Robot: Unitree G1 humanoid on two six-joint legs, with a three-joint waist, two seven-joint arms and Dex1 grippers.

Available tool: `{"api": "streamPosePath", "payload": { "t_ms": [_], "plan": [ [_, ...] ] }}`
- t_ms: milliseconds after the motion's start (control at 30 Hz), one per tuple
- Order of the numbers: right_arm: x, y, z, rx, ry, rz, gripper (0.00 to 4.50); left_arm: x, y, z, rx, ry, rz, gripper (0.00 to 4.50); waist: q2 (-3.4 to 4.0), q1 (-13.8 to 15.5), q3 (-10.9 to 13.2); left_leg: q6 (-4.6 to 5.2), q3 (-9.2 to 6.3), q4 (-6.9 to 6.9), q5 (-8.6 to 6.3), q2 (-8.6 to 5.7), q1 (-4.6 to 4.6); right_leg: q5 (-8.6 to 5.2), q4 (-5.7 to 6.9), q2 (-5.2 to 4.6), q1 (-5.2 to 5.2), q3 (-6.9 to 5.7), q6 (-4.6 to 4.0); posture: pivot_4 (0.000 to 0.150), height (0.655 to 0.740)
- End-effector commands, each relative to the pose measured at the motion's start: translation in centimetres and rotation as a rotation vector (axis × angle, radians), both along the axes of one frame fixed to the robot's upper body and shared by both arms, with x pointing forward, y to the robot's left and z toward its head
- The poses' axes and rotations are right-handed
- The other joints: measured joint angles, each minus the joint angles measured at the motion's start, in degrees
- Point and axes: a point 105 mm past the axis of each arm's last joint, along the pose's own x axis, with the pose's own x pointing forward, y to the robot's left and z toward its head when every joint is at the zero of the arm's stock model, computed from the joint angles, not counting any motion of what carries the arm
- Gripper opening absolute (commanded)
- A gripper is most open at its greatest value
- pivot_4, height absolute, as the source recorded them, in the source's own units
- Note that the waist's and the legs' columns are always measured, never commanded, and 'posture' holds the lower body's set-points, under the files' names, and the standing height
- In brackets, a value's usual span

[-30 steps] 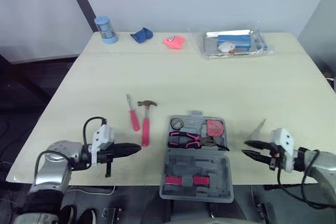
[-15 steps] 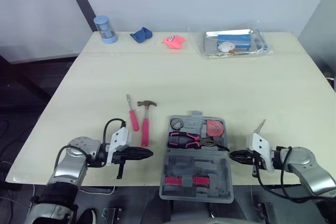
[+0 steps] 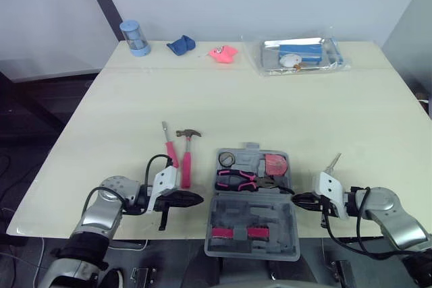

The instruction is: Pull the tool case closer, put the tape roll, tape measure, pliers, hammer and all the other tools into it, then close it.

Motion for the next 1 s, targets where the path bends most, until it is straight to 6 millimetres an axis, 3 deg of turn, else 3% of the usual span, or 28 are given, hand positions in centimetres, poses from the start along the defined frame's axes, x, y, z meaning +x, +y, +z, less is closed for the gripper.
{"api": "streamPosePath", "payload": {
  "t_ms": [33, 667, 1000],
  "plan": [
    [0.0, 0.3, -0.1, 0.008, -0.019, 0.009, 0.34, 0.3, -0.1, 0.0, 0.006, -0.016, 0.005, 0.0, 0.0, 0.0, 0.0, 0.0, 0.0, 0.0, 0.0, 0.0, 0.0, 0.0, 0.0, 0.0, 0.0, 0.0, 0.0, 0.15, 0.74],
    [0.2, 0.4, 0.0, 0.009, -0.031, 0.015, 0.34, 1.5, -2.1, 1.1, -0.007, -0.037, -0.005, 0.0, 0.0, -0.01, 0.0, 0.0, -0.01, 0.03, 0.0, 0.0, 0.0, 0.0, 0.01, 0.0, 0.01, -0.01, 0.0, 0.15, 0.74],
    [0.4, 0.8, 0.3, 0.022, -0.043, 0.019, 0.34, 1.5, -2.7, 0.6, 0.042, -0.018, -0.017, 0.0, 0.0, 0.01, 0.0, 0.0, -0.02, 0.03, 0.0, 0.0, 0.0, 0.0, 0.02, 0.0, 0.01, -0.01, 0.0, 0.15, 0.74]
  ]
}}
